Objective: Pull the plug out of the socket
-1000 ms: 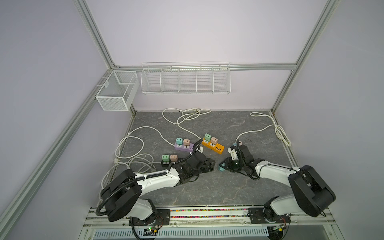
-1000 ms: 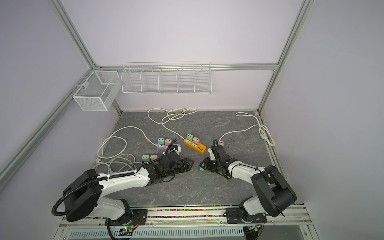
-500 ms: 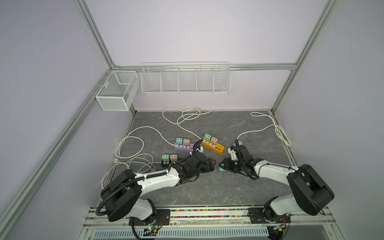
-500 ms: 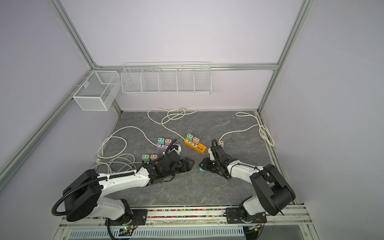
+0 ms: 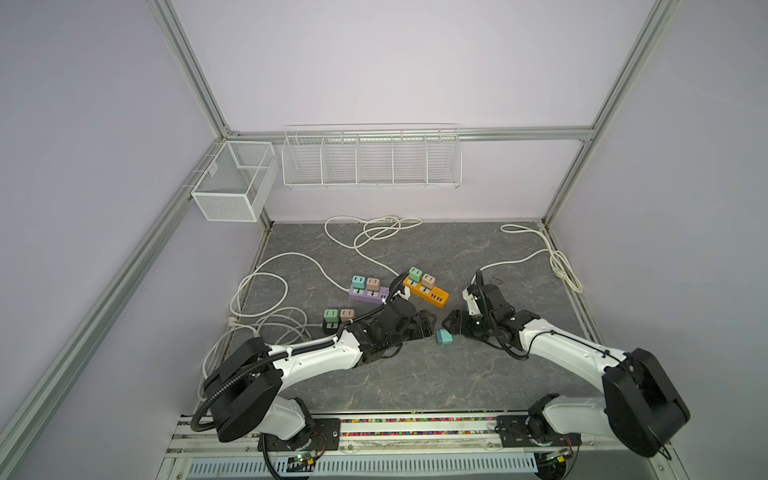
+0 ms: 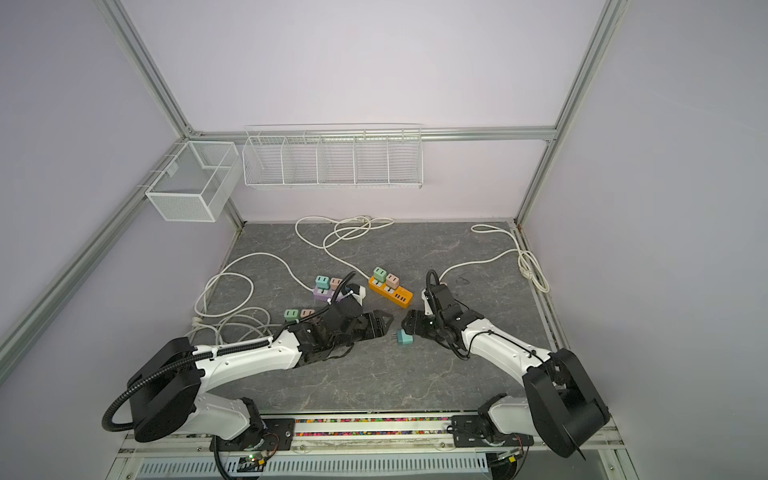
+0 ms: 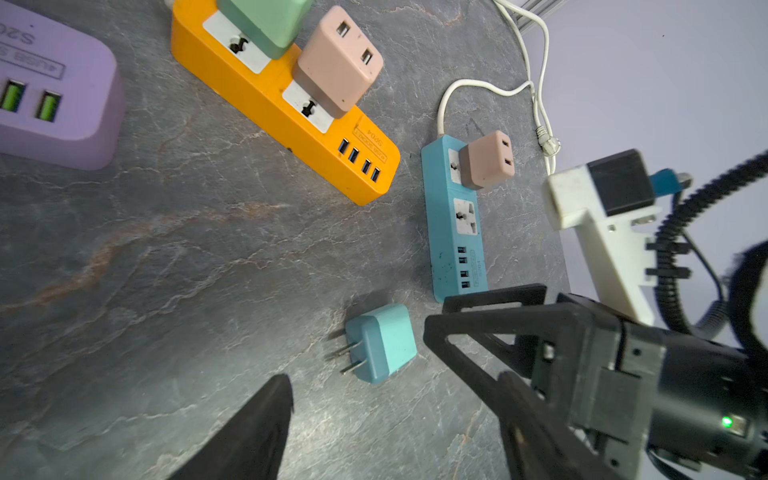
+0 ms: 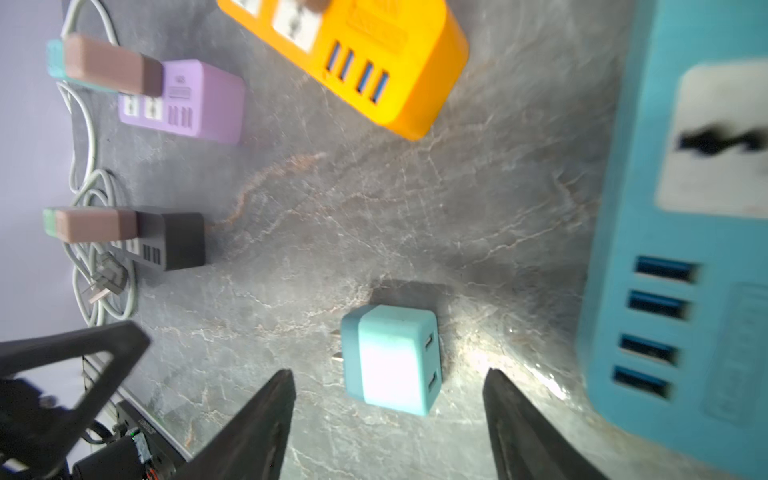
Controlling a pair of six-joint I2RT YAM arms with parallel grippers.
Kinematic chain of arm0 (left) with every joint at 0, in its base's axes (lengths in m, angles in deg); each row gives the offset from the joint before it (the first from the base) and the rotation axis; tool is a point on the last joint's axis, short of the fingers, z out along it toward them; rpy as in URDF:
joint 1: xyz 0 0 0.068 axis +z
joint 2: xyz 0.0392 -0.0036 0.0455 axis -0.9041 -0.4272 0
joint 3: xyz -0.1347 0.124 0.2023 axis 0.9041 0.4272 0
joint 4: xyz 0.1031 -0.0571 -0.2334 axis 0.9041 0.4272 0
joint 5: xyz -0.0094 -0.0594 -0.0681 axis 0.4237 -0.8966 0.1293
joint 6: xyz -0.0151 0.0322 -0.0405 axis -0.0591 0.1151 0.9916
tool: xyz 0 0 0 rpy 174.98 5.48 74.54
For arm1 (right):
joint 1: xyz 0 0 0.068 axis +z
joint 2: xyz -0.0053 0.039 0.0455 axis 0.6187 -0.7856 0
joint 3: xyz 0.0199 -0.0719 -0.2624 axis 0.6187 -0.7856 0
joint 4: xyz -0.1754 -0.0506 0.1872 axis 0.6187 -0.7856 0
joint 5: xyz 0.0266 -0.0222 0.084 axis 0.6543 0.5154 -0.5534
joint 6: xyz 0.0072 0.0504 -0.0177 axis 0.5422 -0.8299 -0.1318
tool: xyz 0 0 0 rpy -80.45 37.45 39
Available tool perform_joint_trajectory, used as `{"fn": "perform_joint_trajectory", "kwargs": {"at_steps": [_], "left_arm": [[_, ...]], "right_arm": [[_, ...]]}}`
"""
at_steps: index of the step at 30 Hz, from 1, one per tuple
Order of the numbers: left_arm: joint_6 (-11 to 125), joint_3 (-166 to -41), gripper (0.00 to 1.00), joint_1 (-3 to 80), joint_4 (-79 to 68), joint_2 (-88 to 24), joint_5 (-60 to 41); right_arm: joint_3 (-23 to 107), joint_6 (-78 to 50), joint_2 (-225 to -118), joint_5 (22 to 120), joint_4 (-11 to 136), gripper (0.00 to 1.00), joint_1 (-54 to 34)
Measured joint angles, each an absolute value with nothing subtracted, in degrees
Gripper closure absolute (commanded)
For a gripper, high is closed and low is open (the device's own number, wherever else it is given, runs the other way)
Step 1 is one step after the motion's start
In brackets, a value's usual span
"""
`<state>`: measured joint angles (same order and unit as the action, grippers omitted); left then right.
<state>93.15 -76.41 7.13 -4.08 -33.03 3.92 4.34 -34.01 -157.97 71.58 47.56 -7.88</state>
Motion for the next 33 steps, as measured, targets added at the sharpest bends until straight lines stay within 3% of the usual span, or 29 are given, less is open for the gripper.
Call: {"fn": "perform_joint_trajectory", "kwargs": {"at_steps": [15,33], "left_arm": [[92.73,-87.69,0.25,7.13,-5.02,-45.27,-1.87],[94.04,-97.97,0.35,7.13,-8.12,-60.05,-8.19]], "right_arm": [[17.61,-24.81,-151.72,82.18,29.96,0.08,-18.06],[26.99,-19.39,-168.90,87.71,26.60,0.08,-22.02]]}}
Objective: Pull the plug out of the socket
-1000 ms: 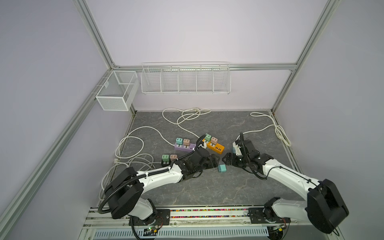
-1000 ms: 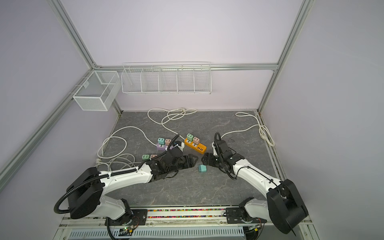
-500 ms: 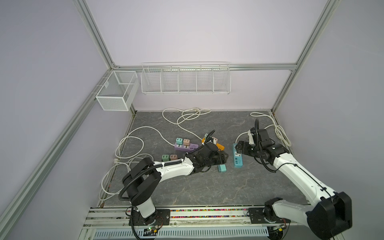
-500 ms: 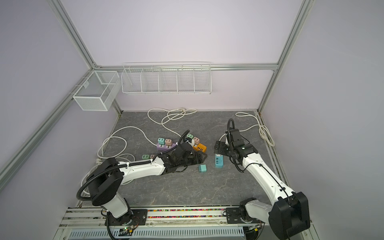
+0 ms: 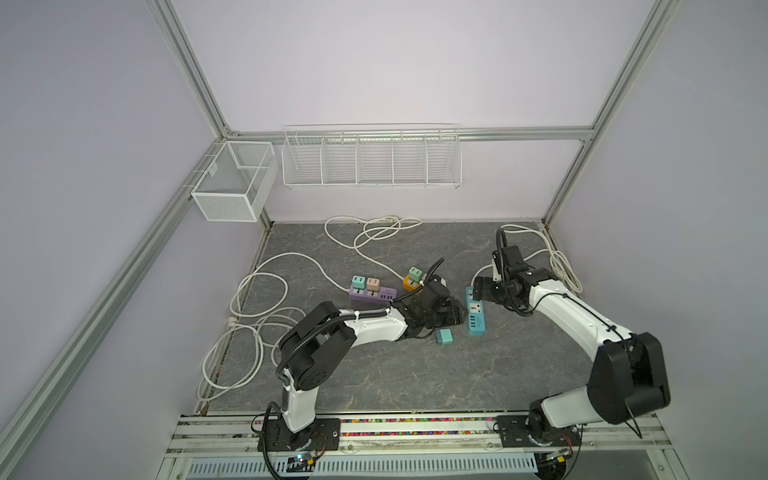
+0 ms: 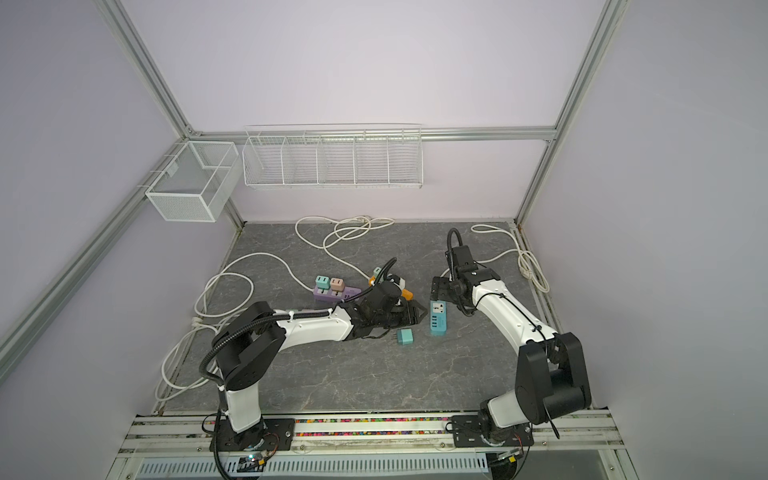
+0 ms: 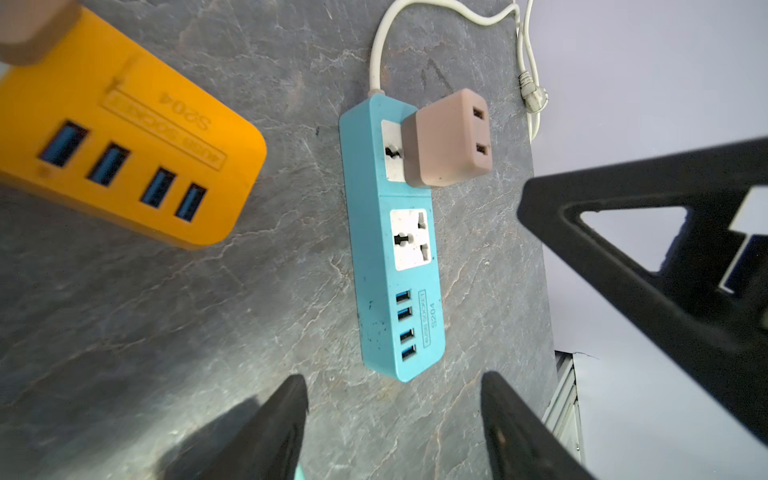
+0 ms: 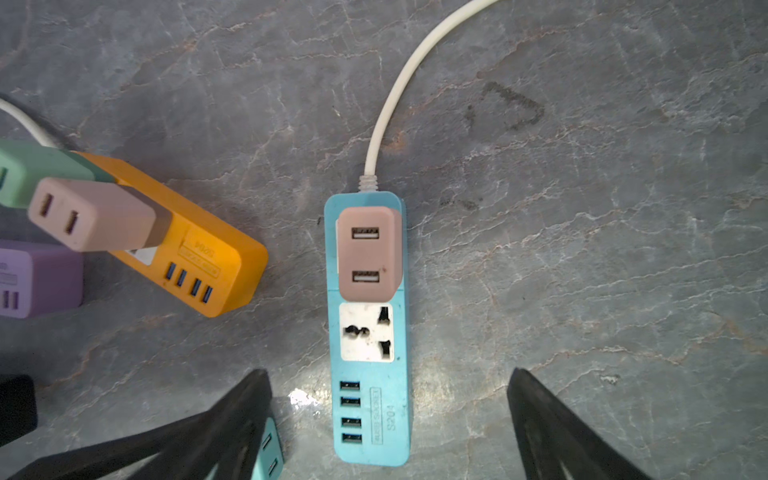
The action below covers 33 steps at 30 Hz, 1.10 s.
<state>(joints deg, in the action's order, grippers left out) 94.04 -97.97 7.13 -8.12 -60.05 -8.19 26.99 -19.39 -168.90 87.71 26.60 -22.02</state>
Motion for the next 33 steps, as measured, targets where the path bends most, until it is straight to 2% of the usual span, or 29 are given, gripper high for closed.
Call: {"fn": "perform_joint_trajectory", "kwargs": {"at_steps": [4,9,20,33], "left_arm": [[94.50,-99.19,0.38,7.13,-8.10,-62.52,-9.19],[94.89,-101.64,0.44,7.13,-8.05,-65.62,-9.35],[94.81,-110.21,0.51,7.13,-6.26,-72.22,-9.54],[94.46,-114.12,0.57,7.13,-2.70,-75.50,-8.91]], "right_arm": [[27.60,-18.88,-171.28,89.02,26.71,0.11,-22.02],[28.17,-18.23,-174.63,89.06,27.34,0.19,-22.02],[31.01,-17.22,-179.50,88.86,29.02,0.31,-22.41],[32.71,-16.33,-182.71,88.16,29.88,0.49,-22.98]]}}
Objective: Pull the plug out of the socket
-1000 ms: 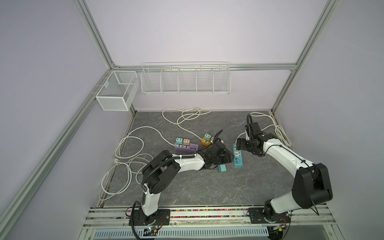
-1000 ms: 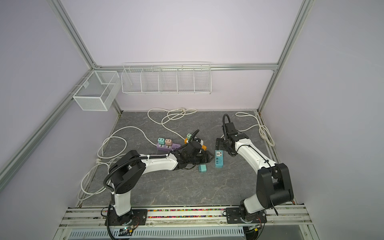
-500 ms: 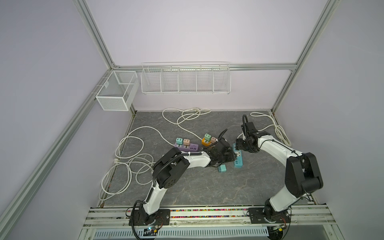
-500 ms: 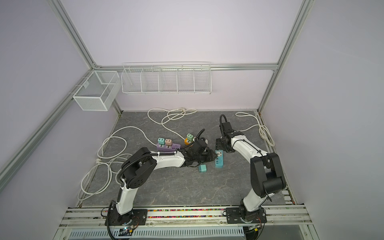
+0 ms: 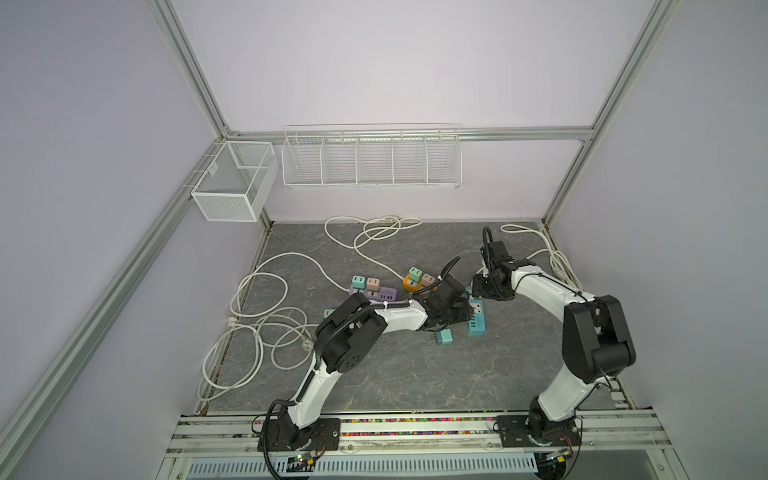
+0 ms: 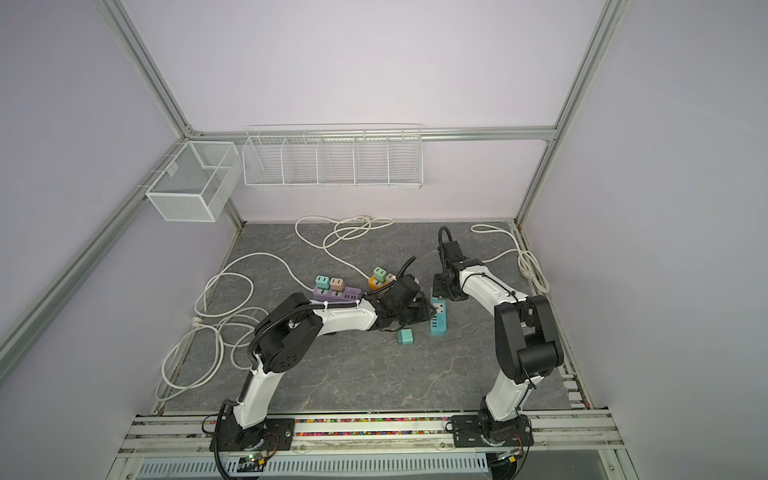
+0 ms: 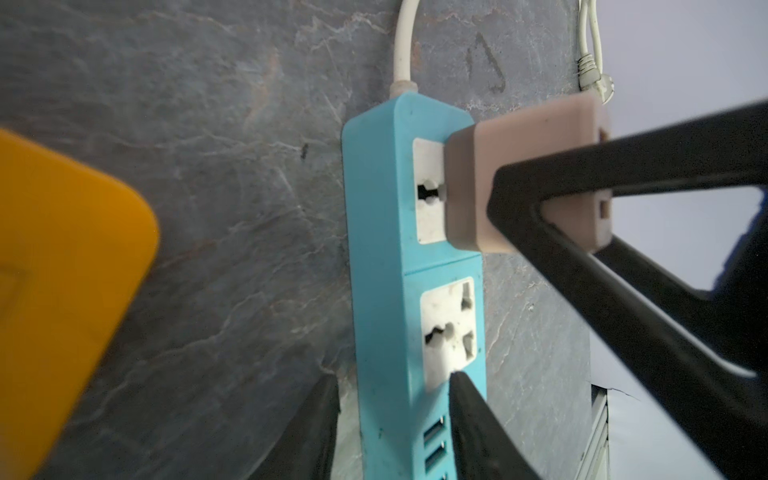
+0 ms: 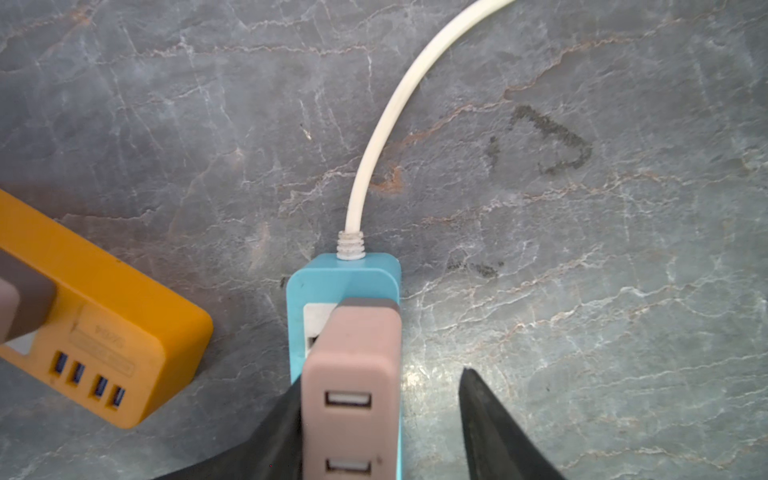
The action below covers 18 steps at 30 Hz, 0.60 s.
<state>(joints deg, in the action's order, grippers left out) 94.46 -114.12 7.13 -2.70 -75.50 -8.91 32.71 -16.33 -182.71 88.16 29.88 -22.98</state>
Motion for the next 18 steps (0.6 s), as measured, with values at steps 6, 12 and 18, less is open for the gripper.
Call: {"fn": "perform_joint_trajectory", "kwargs": {"at_steps": [6,12,18], "left_arm": [[94.24,-115.56,0.61,7.13,-2.87,-76.74,-9.08],[94.24,-115.69,0.63,7.13,-2.81,-76.81,-9.06],[94.28,-115.65,0.64,7.13,-2.96,-76.85,-9.00]], "right_arm": [[33.04,-15.78,-183.78,86.85,30.45,0.57,-23.09],[33.33,-15.43,-184.13,85.94,30.53,0.64,-23.09],[33.54,-15.26,-184.16,85.76,30.40,0.70,-23.09]]}}
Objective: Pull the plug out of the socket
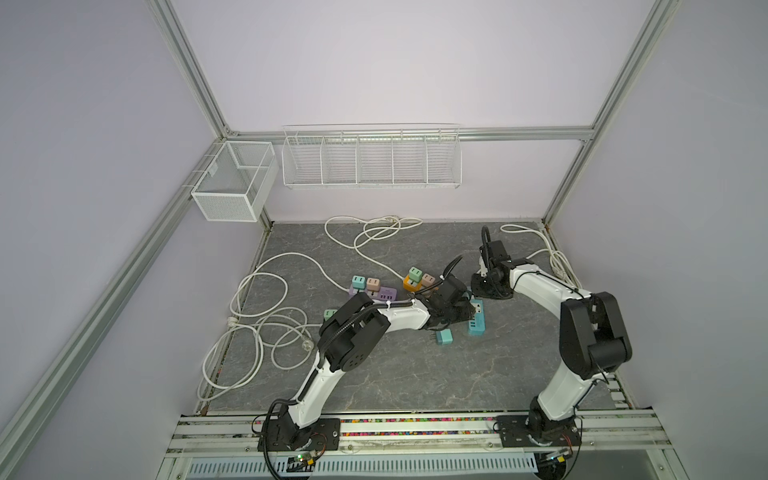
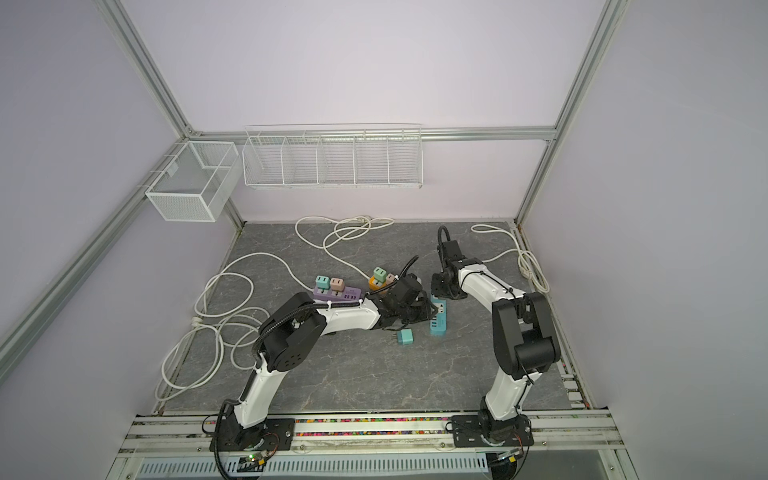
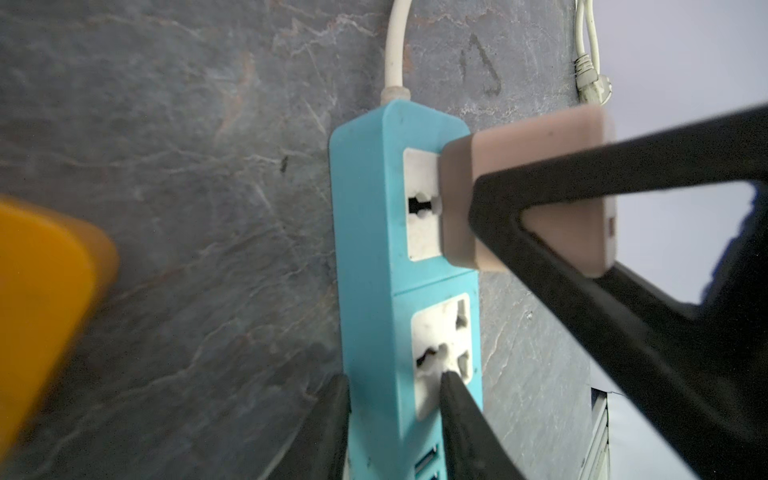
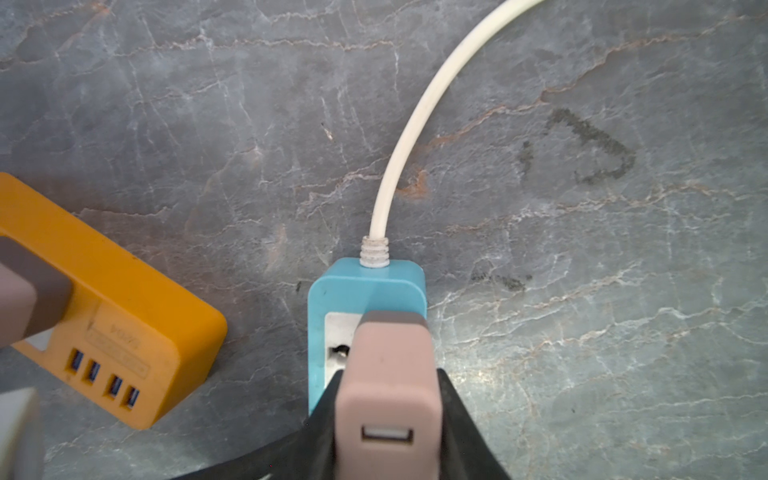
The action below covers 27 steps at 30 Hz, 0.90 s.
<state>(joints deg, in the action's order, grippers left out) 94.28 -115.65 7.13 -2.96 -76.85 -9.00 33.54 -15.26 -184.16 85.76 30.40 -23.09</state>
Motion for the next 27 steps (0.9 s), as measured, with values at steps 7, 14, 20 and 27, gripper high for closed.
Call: {"fn": "perform_joint_trajectory", "kwargs": {"at_steps": [7,14,20,27], "left_arm": [[94.89,-114.49,0.65,7.04,-5.13,-76.81,-8.54],[95.35,-114.40,0.65,6.27,-5.50,-76.81,-6.74],[95.68,-113.20,0.65,6.14,-7.33,-76.64,-5.83],[96.38,-112.72,0.65,6.12,-8.32,-76.64,-5.54]], "right_arm": [[33.61,-14.91,-184.16,85.80,30.27,0.76,-23.09],[34.55,-15.02,-184.81,85.56,29.40,0.80,-23.09],[35.27,-14.93,-185.14,85.83,28.46,0.81,-23.13],[36.80,-14.95,-186.08,85.98,27.04,0.82,-22.50]]}}
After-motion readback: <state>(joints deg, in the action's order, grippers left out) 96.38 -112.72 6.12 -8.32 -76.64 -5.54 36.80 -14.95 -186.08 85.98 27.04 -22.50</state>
